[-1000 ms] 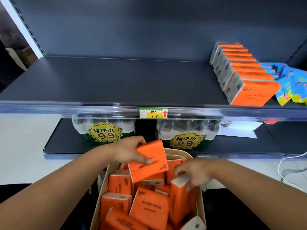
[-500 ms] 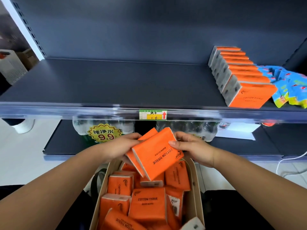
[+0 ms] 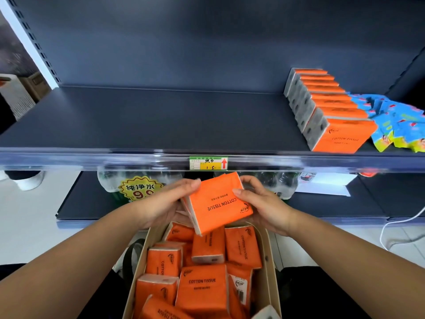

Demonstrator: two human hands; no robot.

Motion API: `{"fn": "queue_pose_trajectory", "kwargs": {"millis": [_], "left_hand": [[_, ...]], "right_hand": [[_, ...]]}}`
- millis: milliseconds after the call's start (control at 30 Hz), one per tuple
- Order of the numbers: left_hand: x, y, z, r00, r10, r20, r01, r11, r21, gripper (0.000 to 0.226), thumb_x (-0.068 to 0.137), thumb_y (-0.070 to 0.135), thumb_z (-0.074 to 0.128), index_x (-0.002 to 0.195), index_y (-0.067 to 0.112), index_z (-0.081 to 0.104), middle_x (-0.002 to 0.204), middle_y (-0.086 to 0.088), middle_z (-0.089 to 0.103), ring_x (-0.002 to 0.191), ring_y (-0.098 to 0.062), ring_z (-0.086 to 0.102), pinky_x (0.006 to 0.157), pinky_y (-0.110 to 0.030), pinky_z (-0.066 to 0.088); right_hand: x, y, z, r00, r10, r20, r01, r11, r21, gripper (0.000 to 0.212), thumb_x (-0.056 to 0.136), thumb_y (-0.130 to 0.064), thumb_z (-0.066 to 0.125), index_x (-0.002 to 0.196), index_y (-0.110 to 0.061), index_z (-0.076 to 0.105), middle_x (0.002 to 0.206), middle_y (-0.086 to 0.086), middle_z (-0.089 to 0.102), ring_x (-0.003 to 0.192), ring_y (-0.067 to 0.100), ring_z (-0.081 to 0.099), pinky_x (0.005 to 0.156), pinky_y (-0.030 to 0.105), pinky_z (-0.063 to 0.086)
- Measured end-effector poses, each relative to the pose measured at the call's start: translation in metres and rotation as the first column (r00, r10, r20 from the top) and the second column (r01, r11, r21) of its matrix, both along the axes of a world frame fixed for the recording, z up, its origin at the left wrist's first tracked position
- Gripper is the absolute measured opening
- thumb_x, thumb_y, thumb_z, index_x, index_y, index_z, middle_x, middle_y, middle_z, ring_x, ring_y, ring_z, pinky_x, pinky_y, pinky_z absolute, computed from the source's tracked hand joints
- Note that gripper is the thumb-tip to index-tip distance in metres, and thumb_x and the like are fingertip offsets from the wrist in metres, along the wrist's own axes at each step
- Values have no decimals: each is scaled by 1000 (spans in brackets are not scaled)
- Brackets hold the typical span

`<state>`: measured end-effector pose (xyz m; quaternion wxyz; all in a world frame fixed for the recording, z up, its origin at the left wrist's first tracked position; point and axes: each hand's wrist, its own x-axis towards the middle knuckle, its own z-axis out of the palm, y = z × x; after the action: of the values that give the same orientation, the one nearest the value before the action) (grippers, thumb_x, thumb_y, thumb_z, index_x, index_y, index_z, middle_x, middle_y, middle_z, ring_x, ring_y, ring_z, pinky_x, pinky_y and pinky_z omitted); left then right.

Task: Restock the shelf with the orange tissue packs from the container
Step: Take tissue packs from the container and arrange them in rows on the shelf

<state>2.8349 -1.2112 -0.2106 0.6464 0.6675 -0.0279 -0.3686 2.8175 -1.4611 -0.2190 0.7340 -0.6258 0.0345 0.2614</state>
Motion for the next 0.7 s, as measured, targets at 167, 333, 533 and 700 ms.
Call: {"fn": "queue_pose_trajectory", "kwargs": {"millis": [167,333,533,700], "left_hand": [[1,1,-2,998,-57,13,57,998,24,99,41,39,96,127,24,50,123,-10,64,108,-24,67,95,-44,53],[-1,1,-3,997,-60,52,57,997,57,81,52,28,85,126,25,54,125,-11,61,111,-25,65,96,-43,53],[1,5,-6,1000,-2,17,3,1000,-7,115,42,36,96,139,33,35,134,-9,54,111,-23,65,91,-37,55],[-1,2,-1,998,-58,26,56,997,53,109,45,47,94,136,37,34,130,-4,61,115,-24,63,99,-45,51]], "right_hand": [[-1,-4,1,995,97,-9,-98,990,-99,62,75,-30,76,129,-33,47,122,9,59,104,24,66,81,39,56],[-2,-5,-1,967,251,-56,-256,954,-158,70,74,-25,76,134,-39,42,129,5,58,109,23,66,84,42,57],[0,-9,2,972,235,6,-231,961,-154,69,71,-23,80,128,-30,42,125,6,60,106,28,67,85,44,56],[0,-10,6,976,202,85,-185,967,-174,69,71,-20,78,128,-25,39,123,5,58,105,26,68,87,43,57]]}}
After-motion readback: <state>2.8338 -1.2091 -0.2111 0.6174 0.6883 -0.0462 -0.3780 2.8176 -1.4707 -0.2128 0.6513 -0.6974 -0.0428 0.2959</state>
